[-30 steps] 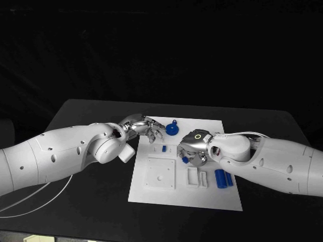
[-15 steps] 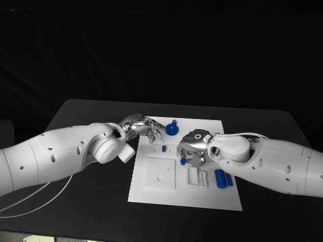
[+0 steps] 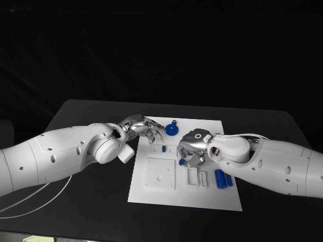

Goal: Assemble the parts on the task board

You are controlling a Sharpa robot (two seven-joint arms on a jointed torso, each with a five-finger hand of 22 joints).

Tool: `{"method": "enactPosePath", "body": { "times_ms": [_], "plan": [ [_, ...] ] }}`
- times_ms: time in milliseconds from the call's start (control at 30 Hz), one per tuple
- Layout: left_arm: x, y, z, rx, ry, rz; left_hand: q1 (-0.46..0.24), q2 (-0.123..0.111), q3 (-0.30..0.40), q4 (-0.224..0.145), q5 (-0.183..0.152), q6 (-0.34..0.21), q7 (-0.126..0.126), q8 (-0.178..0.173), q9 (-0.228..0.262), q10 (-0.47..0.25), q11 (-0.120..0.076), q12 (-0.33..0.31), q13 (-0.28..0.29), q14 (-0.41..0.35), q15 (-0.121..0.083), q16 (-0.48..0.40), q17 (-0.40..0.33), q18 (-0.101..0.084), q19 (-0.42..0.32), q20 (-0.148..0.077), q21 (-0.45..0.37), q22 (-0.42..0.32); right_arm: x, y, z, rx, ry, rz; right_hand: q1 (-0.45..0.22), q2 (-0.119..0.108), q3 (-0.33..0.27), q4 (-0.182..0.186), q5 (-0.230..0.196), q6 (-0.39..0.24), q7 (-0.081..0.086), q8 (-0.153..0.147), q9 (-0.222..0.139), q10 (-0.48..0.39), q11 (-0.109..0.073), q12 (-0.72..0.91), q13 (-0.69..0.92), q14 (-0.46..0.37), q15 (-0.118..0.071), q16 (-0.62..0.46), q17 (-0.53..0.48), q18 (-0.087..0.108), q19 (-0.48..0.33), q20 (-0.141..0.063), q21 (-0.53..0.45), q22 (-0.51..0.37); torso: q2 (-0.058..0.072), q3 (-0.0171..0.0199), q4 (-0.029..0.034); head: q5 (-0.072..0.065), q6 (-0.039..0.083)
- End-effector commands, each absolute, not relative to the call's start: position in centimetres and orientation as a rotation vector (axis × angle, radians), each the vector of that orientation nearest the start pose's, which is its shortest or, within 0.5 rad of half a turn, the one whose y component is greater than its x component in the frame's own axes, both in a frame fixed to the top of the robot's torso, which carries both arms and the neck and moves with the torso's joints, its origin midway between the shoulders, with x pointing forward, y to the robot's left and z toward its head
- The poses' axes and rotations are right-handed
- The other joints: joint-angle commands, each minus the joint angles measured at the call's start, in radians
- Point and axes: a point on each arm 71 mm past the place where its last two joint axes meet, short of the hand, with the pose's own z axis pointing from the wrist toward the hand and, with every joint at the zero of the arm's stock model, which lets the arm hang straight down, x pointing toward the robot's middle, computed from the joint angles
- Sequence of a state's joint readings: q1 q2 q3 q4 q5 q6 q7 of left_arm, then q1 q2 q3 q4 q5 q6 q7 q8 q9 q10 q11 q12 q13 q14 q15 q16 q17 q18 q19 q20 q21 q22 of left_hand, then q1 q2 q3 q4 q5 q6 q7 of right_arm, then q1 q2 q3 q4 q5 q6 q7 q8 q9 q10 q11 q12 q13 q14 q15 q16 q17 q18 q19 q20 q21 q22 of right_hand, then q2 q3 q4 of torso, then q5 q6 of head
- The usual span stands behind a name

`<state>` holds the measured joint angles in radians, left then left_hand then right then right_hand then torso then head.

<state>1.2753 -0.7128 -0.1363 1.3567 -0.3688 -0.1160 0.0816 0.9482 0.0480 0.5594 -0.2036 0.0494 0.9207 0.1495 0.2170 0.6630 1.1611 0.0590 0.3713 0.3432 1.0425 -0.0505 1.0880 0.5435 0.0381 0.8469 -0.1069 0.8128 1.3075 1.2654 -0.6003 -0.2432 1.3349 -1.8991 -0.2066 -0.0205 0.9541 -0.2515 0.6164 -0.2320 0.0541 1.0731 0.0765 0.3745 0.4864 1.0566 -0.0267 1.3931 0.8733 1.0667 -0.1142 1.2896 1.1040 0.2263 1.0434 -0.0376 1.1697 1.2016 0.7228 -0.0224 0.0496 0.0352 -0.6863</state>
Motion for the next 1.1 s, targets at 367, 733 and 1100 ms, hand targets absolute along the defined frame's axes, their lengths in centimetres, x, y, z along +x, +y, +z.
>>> {"method": "enactPosePath", "body": {
  "times_ms": [367,733,1100],
  "plan": [
    [51.1,17.7,-20.2,-0.735,1.931,-1.307,-0.006,-0.019,-0.003,0.015,0.0,-0.022,0.006,-0.009,-0.002,-0.017,0.003,-0.006,0.004,0.007,0.005,-0.006,0.002,0.01,0.008,-0.038,0.003,0.018,48.6,-12.1,-23.2,-0.812,1.578,0.529,0.047,-0.021,0.01,-0.05,-0.003,-0.069,0.027,-0.042,-0.009,-0.021,0.021,-0.022,-0.003,-0.012,0.009,-0.012,-0.008,0.035,-0.009,-0.009,-0.005,-0.012,0.0,0.0006,-0.0008,-0.001,-0.002],
    [51.1,17.7,-20.2,-0.735,1.934,-1.306,-0.005,-0.02,-0.002,0.016,0.0,-0.024,0.007,-0.009,-0.002,-0.019,0.003,-0.007,0.004,0.007,0.006,-0.006,0.002,0.011,0.008,-0.037,0.003,0.018,48.4,-12.0,-23.6,-0.846,1.631,0.531,0.113,-0.018,0.034,-0.055,-0.002,-0.098,0.042,-0.059,-0.012,-0.03,0.035,-0.026,-0.002,-0.021,0.024,-0.014,-0.007,0.035,-0.019,-0.001,-0.002,-0.014,0.001,0.0003,-0.0002,-0.001,-0.003],
    [51.0,17.7,-20.3,-0.734,1.94,-1.308,0.004,-0.013,0.004,0.016,0.001,-0.028,0.007,-0.009,-0.002,-0.022,0.003,-0.006,0.006,0.008,0.006,-0.005,0.003,0.013,0.009,-0.037,0.004,0.018,48.2,-11.9,-24.6,-0.873,1.695,0.519,0.139,-0.006,0.05,-0.056,0.006,-0.106,0.042,-0.066,-0.015,-0.039,0.036,-0.028,-0.001,-0.03,0.028,-0.015,-0.006,0.035,-0.031,0.006,-0.003,-0.015,0.001,-0.0001,0.0018,0.0,-0.008]
  ]
}}
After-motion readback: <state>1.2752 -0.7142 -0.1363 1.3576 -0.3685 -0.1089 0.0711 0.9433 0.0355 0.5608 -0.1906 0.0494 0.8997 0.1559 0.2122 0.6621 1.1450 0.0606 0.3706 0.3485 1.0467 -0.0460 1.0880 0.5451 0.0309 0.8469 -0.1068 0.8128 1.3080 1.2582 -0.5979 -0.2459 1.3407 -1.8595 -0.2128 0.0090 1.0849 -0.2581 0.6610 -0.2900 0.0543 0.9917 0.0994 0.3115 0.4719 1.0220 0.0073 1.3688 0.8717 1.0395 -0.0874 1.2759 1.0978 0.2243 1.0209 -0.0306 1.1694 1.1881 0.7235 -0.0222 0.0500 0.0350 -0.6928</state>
